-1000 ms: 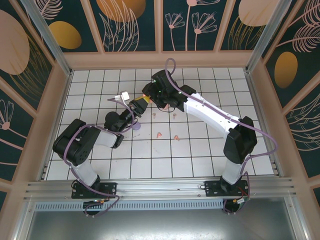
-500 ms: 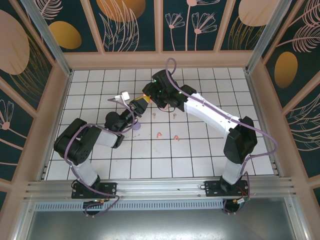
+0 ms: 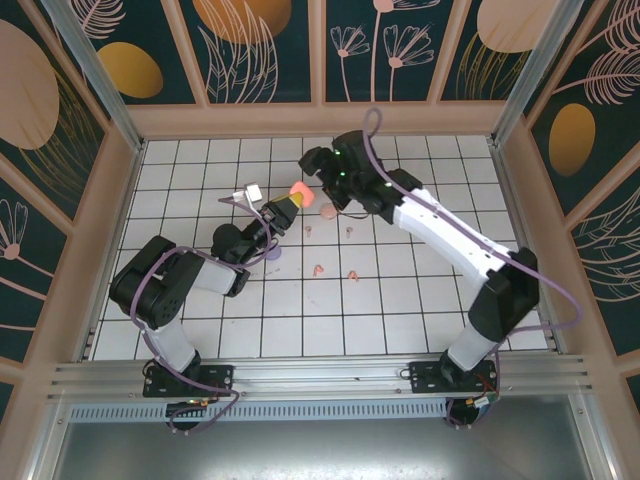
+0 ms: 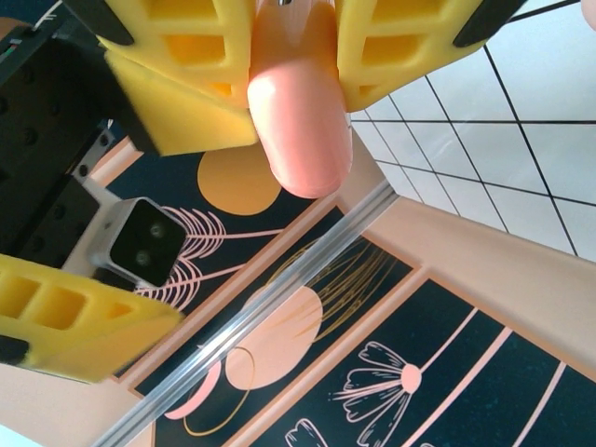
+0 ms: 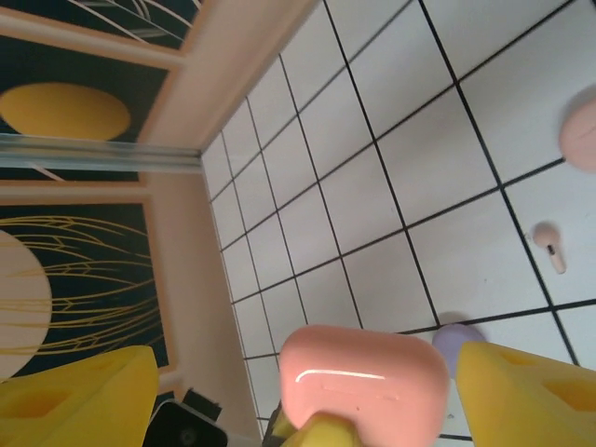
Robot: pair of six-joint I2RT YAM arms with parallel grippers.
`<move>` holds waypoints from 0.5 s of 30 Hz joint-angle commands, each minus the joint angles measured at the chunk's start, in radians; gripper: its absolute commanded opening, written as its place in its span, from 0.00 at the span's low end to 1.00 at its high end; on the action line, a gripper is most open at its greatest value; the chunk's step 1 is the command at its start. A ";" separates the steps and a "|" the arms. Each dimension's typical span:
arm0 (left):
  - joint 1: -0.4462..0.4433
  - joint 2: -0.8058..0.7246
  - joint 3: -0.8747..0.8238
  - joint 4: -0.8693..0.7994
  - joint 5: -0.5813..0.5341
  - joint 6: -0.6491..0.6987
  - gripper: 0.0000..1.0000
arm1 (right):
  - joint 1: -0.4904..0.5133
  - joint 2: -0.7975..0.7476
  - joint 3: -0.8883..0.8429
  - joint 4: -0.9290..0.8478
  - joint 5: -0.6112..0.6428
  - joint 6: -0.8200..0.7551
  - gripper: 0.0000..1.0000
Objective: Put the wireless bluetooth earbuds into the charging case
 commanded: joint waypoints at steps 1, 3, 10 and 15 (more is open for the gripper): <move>-0.006 -0.016 0.017 0.008 0.053 0.016 0.00 | -0.029 -0.119 -0.117 0.050 0.027 -0.097 0.84; -0.007 -0.025 0.034 -0.031 0.091 0.033 0.00 | -0.053 -0.189 -0.215 0.083 0.030 -0.154 0.84; -0.005 -0.022 0.141 -0.155 0.299 0.067 0.00 | -0.200 -0.410 -0.498 0.228 -0.080 -0.571 0.84; -0.006 -0.012 0.203 -0.189 0.439 0.059 0.00 | -0.285 -0.481 -0.605 0.273 -0.322 -0.787 0.84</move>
